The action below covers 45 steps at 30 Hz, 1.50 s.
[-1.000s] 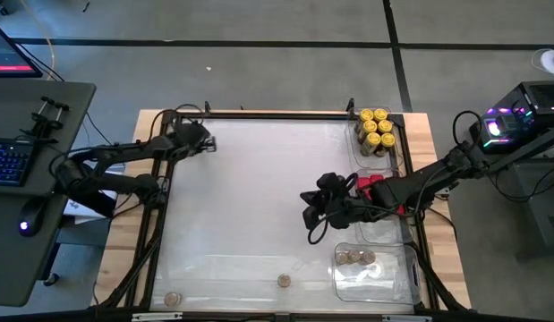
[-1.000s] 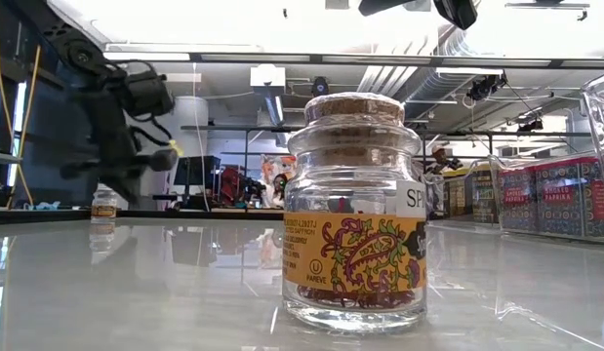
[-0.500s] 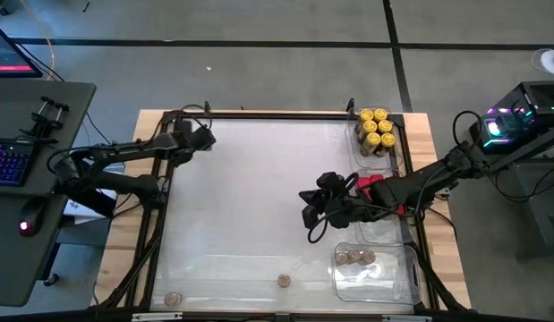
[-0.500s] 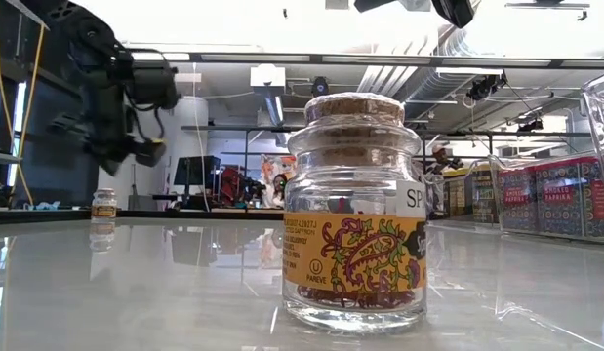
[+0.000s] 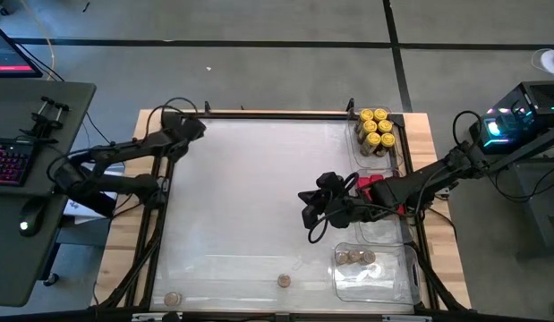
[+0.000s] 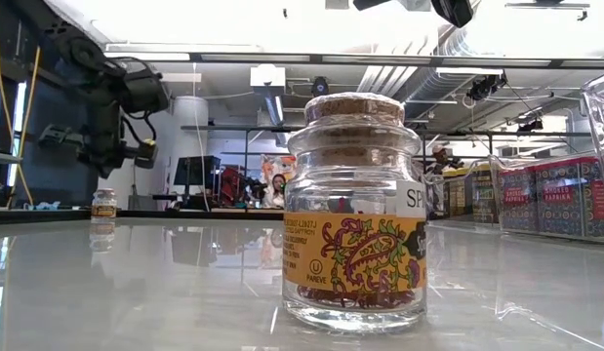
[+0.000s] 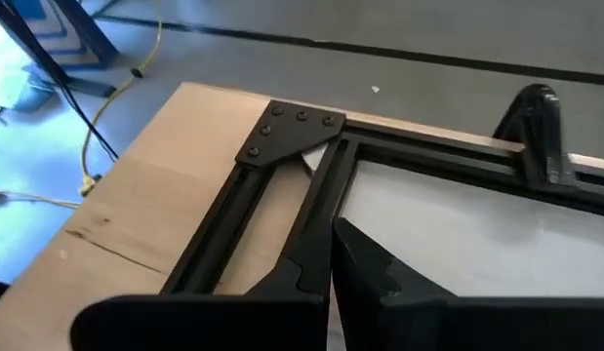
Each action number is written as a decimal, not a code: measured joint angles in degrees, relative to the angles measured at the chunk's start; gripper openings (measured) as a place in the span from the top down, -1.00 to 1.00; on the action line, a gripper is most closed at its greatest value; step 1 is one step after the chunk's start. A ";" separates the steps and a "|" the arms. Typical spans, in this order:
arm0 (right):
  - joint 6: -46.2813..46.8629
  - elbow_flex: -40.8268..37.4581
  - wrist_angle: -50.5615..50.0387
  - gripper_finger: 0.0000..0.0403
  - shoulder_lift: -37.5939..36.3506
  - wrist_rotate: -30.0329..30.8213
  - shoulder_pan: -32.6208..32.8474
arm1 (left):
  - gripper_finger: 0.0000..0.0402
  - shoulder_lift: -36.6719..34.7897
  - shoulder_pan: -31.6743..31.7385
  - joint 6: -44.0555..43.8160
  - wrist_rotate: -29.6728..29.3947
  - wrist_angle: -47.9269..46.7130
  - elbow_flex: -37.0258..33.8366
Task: Sort spices by type
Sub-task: Put the brown seasoning bottle into the bottom transparent bin
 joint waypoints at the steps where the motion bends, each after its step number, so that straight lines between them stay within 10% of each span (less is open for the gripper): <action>1: 0.01 0.00 0.01 1.00 -0.01 0.00 0.00 | 1.00 0.00 1.13 0.51 0.88 1.23 -0.42; 19: 1.10 0.00 0.42 1.00 0.00 0.13 0.00 | 1.00 5.16 2.14 3.83 10.77 8.83 -1.58; 45: -3.23 0.00 0.39 1.00 0.02 -0.28 -2.25 | 1.00 18.39 -37.49 -8.42 25.22 41.60 1.37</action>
